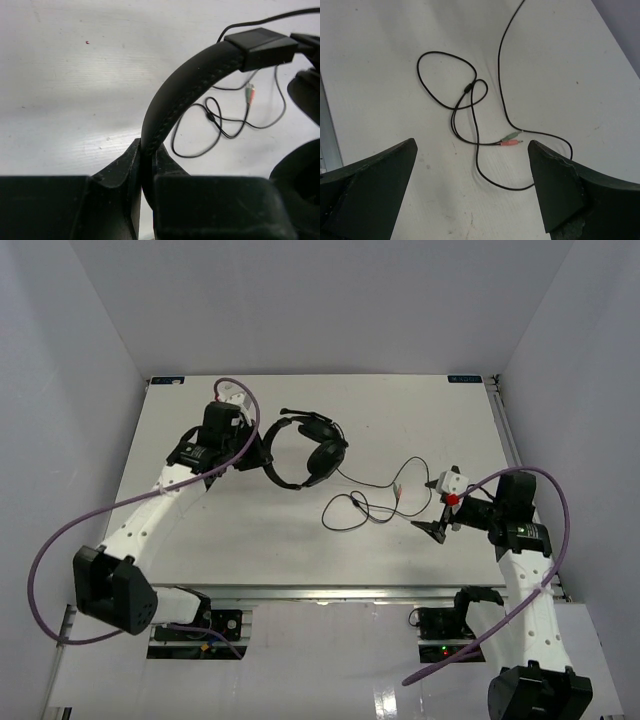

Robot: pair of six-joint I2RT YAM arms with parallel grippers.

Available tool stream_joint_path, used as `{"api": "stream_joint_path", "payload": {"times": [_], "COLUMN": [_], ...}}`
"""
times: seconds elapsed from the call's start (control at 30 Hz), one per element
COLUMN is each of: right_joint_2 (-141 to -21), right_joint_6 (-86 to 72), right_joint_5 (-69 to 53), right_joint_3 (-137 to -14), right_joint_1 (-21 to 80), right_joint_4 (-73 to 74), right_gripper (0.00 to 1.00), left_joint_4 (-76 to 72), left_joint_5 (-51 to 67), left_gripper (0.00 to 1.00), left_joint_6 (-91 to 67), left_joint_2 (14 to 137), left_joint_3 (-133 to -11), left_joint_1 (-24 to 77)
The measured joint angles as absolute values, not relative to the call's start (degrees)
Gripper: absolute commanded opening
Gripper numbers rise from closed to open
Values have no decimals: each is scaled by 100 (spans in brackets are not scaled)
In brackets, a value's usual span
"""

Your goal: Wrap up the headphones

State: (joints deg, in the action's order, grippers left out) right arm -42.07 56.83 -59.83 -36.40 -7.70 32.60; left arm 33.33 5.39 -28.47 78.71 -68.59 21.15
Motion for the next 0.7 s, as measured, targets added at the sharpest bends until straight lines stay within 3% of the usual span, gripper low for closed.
{"api": "stream_joint_path", "payload": {"times": [0.17, 0.43, 0.7], "right_joint_2": [-4581, -5902, -7258], "right_joint_6": [5052, 3931, 3579], "right_joint_5": [-5238, -5282, -5096], "right_joint_3": [-4280, -5348, -5466], "right_joint_1": [658, 977, 2014], "right_joint_4": [2982, 2207, 1315], "right_gripper": [98, 95, 91], "left_joint_4": [3666, 4350, 4604], "left_joint_5": [1079, 1649, 1971], "left_gripper": [0, 0, 0], "left_joint_6": [-2969, -3143, -3457], "left_joint_2": [6991, 6599, 6365], "left_joint_3": [-6750, -7457, -7532], "left_joint_1": [2123, 2302, 2342]}}
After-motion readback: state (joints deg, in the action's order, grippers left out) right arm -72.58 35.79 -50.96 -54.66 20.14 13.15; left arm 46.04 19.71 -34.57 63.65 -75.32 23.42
